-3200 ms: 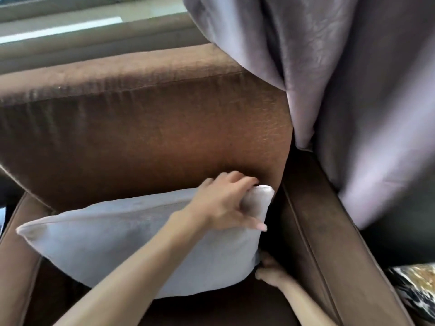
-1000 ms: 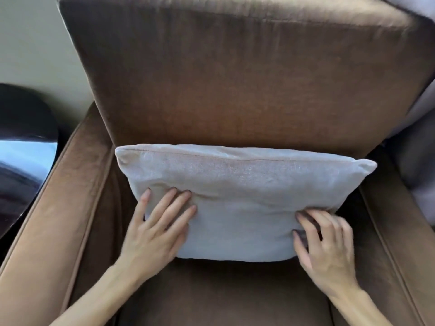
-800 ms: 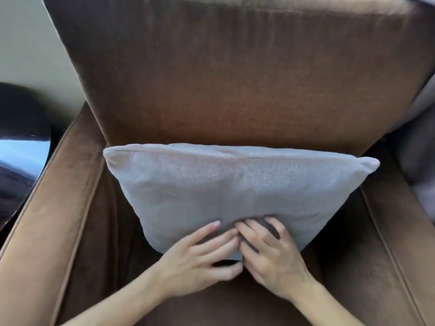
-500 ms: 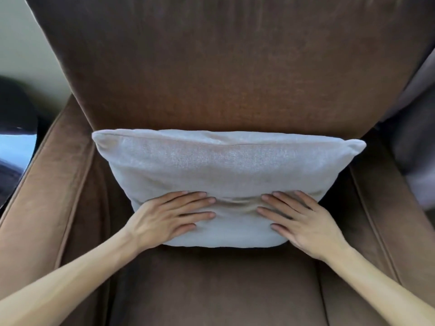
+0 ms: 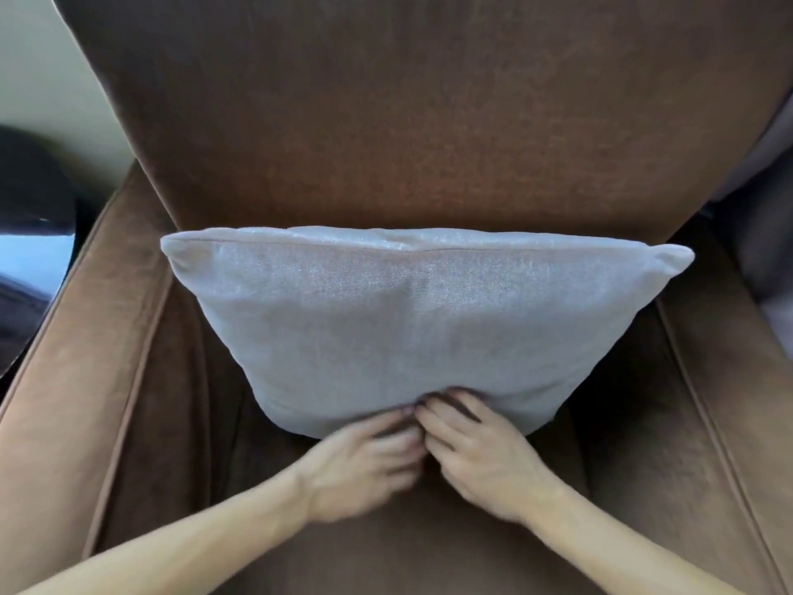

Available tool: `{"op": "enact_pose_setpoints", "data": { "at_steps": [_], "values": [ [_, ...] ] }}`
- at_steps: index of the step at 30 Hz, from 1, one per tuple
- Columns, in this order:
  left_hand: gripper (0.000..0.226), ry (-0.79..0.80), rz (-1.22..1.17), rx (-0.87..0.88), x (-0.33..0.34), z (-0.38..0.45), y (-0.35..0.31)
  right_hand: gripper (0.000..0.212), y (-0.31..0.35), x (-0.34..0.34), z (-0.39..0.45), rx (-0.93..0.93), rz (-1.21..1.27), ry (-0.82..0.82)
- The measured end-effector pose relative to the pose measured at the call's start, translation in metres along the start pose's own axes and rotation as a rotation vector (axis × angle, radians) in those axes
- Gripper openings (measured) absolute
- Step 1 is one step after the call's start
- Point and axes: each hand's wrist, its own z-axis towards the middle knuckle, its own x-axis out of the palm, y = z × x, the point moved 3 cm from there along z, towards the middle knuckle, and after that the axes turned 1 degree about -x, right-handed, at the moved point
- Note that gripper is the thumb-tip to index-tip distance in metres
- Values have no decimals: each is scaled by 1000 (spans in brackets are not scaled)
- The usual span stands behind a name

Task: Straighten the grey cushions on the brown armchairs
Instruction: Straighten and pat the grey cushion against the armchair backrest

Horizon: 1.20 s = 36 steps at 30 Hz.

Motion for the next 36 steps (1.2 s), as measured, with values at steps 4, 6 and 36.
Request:
{"op": "enact_pose_setpoints", "data": {
  "at_steps": [4,6,36],
  "values": [
    [76,173,18,-93,42,-25,61,63,-50,27,-23,32,-30,110],
    [83,253,16,-126,49,-44,69,76,-65,30,-48,65,-64,216],
    [22,-487,-523,-732,-134,24,197,11,-121,-129,110,662,263,-290]
  ]
}}
